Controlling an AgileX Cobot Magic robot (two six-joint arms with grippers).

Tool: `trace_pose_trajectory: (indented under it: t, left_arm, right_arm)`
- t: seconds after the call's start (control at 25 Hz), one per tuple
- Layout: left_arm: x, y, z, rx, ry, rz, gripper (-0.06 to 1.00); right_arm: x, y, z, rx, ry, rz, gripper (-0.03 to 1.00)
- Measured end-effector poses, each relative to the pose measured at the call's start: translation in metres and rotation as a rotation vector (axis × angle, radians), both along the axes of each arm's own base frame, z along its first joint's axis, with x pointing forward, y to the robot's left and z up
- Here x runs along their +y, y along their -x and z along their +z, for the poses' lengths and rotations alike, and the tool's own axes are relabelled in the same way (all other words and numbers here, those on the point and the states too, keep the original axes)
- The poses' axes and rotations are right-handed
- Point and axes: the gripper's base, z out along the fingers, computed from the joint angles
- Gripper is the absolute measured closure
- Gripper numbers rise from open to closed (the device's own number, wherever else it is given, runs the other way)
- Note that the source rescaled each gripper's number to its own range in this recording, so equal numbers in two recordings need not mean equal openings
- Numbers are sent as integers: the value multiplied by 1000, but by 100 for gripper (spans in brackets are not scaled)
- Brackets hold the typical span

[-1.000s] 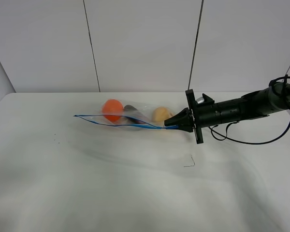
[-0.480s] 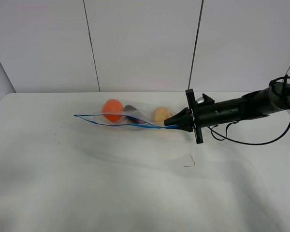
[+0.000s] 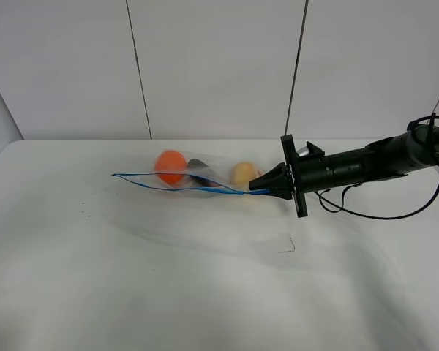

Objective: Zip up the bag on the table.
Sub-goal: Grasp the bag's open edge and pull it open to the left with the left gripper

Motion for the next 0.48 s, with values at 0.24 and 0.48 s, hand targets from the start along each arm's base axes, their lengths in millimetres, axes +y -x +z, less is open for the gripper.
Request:
trace_pose_trajectory:
  t: [0.24,0.48]
  left_arm:
    - [-2,-83,28,82,-74,-52,-6]
    - [-4,-166,33,-26,-456,-289,-6]
  right_arm:
    - [0,0,0,0,0,0,97]
    - [0,0,0,0,0,0,97]
